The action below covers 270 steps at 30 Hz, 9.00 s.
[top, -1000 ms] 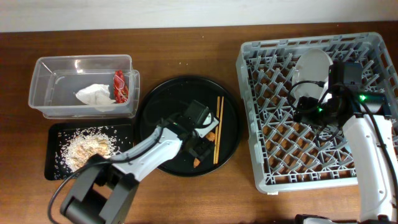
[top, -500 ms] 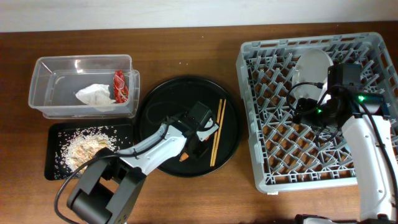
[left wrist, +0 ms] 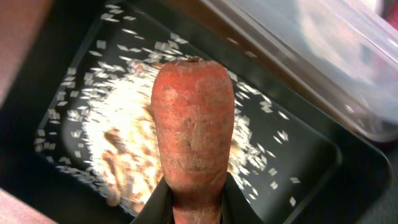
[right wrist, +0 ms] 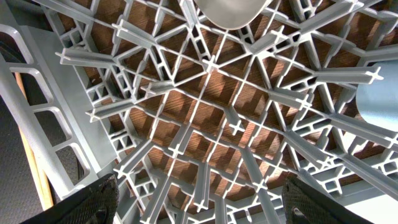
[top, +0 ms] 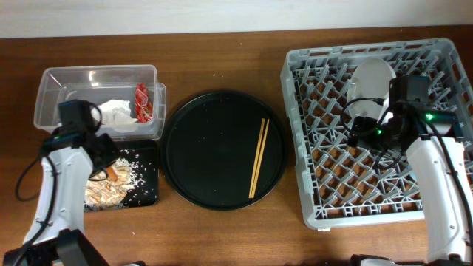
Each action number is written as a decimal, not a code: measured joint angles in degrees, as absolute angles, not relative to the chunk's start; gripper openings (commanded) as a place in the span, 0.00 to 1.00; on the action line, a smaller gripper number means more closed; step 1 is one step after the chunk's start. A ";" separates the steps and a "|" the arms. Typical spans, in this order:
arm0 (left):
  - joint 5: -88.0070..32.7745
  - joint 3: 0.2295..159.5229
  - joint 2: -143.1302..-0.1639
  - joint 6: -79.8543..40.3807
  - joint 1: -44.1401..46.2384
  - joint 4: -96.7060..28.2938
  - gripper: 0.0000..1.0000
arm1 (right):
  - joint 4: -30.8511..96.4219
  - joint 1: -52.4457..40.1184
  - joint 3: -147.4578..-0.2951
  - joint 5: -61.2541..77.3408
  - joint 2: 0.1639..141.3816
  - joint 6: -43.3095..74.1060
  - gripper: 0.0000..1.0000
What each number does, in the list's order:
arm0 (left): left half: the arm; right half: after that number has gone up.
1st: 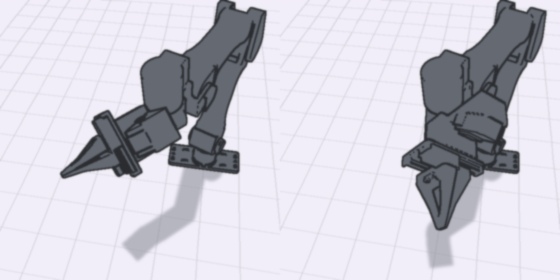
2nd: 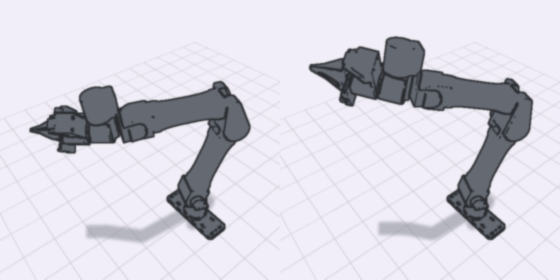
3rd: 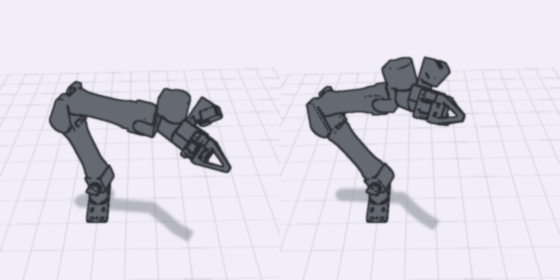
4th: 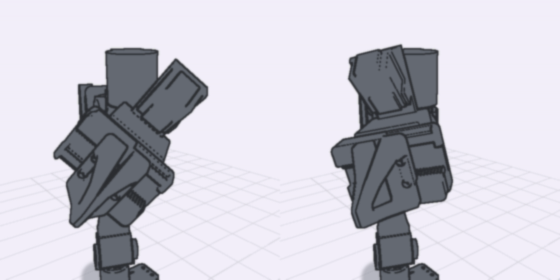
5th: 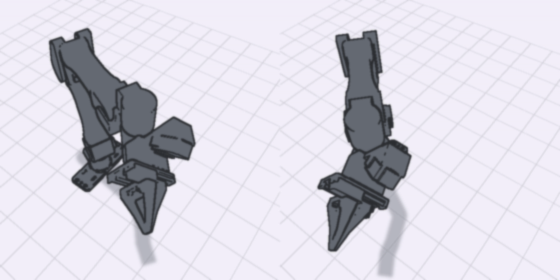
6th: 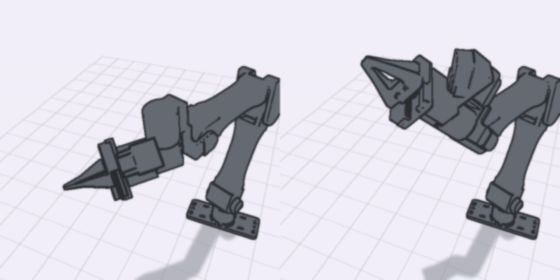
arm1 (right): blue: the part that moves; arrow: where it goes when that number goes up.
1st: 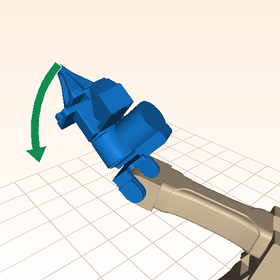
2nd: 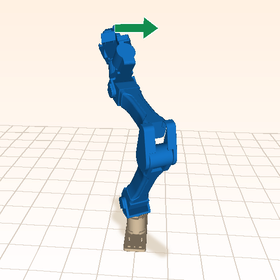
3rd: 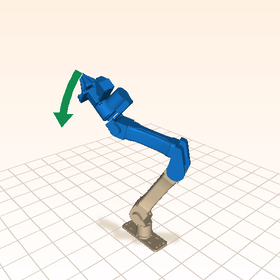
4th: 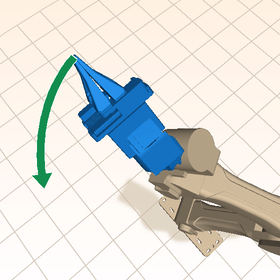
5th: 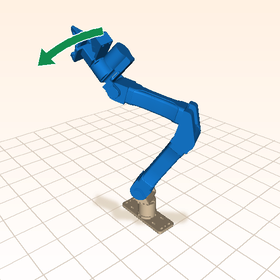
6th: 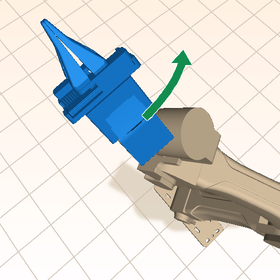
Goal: Sort waste into correct bins and load items into the dishwasher rack
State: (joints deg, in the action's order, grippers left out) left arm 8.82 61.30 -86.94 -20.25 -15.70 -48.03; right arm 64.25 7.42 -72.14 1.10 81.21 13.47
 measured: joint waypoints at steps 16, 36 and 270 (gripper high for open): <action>8.82 53.98 -91.53 -25.43 -19.81 -41.54 0.57 | 64.07 7.42 -72.14 1.10 81.21 13.45 0.84; 1.48 54.11 -80.66 -23.40 -10.98 -48.71 0.70 | 52.77 -31.55 -77.45 2.63 102.24 28.38 0.73; -0.23 0.84 -0.89 8.88 2.42 -4.60 0.99 | 4.27 -3.42 -0.62 0.84 0.58 -4.49 0.98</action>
State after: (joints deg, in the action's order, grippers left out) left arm -0.23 0.84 -0.89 8.88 2.42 -4.60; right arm 4.27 -3.42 -0.62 0.84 0.58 -4.49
